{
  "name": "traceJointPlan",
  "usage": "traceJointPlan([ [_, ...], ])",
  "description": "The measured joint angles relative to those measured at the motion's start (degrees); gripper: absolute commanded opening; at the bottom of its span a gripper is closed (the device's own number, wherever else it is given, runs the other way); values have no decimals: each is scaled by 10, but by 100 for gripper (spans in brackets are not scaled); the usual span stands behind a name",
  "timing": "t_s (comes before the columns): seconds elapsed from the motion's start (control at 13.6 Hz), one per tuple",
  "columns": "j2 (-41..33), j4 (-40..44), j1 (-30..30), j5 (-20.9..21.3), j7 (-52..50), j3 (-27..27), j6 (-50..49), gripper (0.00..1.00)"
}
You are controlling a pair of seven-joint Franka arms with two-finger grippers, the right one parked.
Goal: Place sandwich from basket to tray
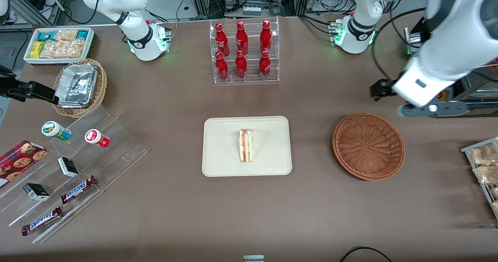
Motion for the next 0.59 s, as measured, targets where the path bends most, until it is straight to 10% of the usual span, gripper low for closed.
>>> traceJointPlan([
  [0.59, -63, -46, 0, -4, 101, 100, -15, 100],
])
